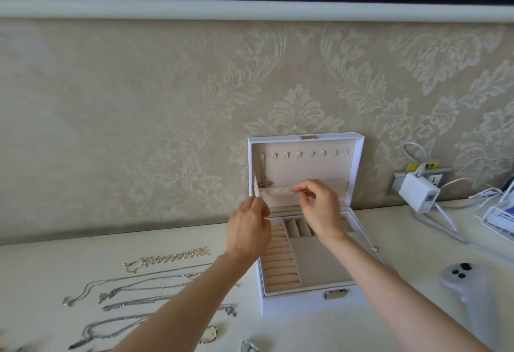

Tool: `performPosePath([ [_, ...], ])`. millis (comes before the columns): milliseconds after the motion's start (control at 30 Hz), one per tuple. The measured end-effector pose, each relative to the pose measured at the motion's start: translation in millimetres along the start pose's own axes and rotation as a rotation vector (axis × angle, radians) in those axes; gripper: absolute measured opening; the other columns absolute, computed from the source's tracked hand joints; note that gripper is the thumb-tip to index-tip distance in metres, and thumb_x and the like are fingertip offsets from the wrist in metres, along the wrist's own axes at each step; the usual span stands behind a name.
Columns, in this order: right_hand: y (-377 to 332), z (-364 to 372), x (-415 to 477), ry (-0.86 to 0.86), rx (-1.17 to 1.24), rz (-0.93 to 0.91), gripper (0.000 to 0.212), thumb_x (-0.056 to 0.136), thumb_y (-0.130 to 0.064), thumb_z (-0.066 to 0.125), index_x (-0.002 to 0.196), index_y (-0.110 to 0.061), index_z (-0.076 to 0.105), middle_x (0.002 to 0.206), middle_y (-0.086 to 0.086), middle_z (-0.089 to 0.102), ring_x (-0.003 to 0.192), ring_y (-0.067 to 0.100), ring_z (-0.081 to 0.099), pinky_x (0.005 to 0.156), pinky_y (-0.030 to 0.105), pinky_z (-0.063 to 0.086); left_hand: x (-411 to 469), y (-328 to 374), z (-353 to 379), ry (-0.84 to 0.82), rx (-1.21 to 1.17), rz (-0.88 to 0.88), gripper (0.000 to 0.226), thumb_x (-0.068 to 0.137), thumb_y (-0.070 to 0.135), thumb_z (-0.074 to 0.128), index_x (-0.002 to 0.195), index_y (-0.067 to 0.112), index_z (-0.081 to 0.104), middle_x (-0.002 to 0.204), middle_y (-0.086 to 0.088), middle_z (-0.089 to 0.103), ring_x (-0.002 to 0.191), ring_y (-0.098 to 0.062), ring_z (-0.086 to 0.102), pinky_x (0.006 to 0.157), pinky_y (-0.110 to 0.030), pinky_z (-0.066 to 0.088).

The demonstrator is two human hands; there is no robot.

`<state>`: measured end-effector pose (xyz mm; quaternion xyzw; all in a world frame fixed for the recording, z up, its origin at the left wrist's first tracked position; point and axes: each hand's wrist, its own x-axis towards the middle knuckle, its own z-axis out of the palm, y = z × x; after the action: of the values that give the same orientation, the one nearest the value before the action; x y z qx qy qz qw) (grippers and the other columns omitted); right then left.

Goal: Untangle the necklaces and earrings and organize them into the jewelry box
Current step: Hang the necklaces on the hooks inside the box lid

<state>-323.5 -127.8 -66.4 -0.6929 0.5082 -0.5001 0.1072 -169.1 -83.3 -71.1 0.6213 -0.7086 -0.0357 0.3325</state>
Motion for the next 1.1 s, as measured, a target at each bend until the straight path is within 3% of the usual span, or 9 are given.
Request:
performPosePath([
  [133,-7.2,4.1,-16.5,-0.088,-0.013,0.020,0.023,0.083,0.001,0.059,0.085,-0.020,0.068,0.088,-0.007,0.067,0.084,0.011,0.061,0.077,0.028,0.052,-14.7,-8.7,-15.0,-0.093,0.049,-0.157,0.015,0.089,0.020,0.044,0.103,0.016,0.046,0.099,0.002,0.063,0.085,-0.022,0.061,0.063,-0.026,0.036],
  [267,-8.1,2.0,-35.1,-0.189,-0.141,0.147,0.018,0.086,-0.006,0.057,0.091,-0.019,0.068,0.097,-0.005,0.066,0.090,0.011,0.058,0.075,0.021,0.043,-28.2,-13.1,-9.6,-0.464,0.186,-0.303,0.061,0.090,0.056,0.042,0.128,0.009,0.030,0.106,-0.008,0.065,0.099,-0.027,0.062,0.078,-0.033,0.045],
  [367,-3.3,-5.6,-43.1,-0.271,-0.221,0.205,0.016,0.087,-0.012,0.058,0.097,-0.021,0.068,0.102,-0.003,0.065,0.094,0.011,0.057,0.077,0.023,0.043,-29.6,-14.4,2.3,-0.594,0.058,-0.357,0.046,0.094,0.039,0.039,0.124,0.004,0.035,0.104,-0.018,0.066,0.100,-0.034,0.061,0.087,-0.039,0.048],
  [467,-2.9,-9.3,-51.4,-0.389,-0.272,0.223,0.021,0.086,-0.016,0.059,0.102,-0.027,0.068,0.105,-0.004,0.064,0.098,0.015,0.059,0.083,0.032,0.050,-30.3,-12.8,0.4,-0.596,-0.017,-0.330,0.018,0.092,0.021,0.036,0.102,0.006,0.037,0.095,-0.022,0.068,0.099,-0.037,0.060,0.085,-0.040,0.047],
  [567,-8.4,-10.1,-56.3,-0.413,-0.309,0.215,0.022,0.087,-0.017,0.058,0.103,-0.028,0.068,0.102,-0.003,0.061,0.096,0.016,0.059,0.077,0.029,0.047,-37.9,-11.0,-4.7,-0.605,-0.040,-0.301,0.010,0.091,0.016,0.036,0.097,0.009,0.034,0.089,-0.022,0.069,0.096,-0.037,0.060,0.082,-0.039,0.047],
  [800,-21.2,-12.4,-70.8,-0.438,-0.397,0.206,0.025,0.090,-0.019,0.053,0.108,-0.028,0.067,0.107,-0.003,0.058,0.099,0.018,0.056,0.076,0.028,0.042,-58.9,-6.5,-18.9,-0.649,-0.122,-0.311,0.015,0.091,0.014,0.038,0.101,0.004,0.035,0.086,-0.024,0.070,0.092,-0.035,0.063,0.078,-0.037,0.047],
  [933,-23.9,-11.1,-78.0,-0.391,-0.399,0.214,0.022,0.090,-0.019,0.055,0.106,-0.027,0.066,0.110,-0.004,0.055,0.101,0.019,0.055,0.079,0.028,0.047,-61.9,-9.6,-27.2,-0.648,-0.050,-0.291,0.042,0.097,0.041,0.037,0.119,0.005,0.041,0.080,-0.011,0.072,0.070,-0.023,0.065,0.077,-0.032,0.049],
  [1000,-26.9,-9.6,-79.0,-0.336,-0.389,0.190,0.020,0.089,-0.017,0.056,0.104,-0.023,0.066,0.111,-0.003,0.054,0.101,0.020,0.055,0.083,0.031,0.048,-55.7,-24.1,-32.5,-0.507,0.002,-0.320,0.041,0.097,0.047,0.035,0.116,0.013,0.050,0.085,-0.003,0.072,0.060,-0.013,0.059,0.069,-0.030,0.049],
  [1100,-34.9,-4.9,-78.5,-0.266,-0.310,0.130,0.017,0.087,-0.010,0.058,0.099,-0.018,0.068,0.105,-0.001,0.055,0.093,0.018,0.056,0.083,0.032,0.047,-44.2,-63.7,-40.8,-0.187,0.101,-0.471,0.022,0.097,0.030,0.043,0.111,0.017,0.054,0.109,-0.003,0.064,0.096,-0.020,0.059,0.071,-0.029,0.045],
])
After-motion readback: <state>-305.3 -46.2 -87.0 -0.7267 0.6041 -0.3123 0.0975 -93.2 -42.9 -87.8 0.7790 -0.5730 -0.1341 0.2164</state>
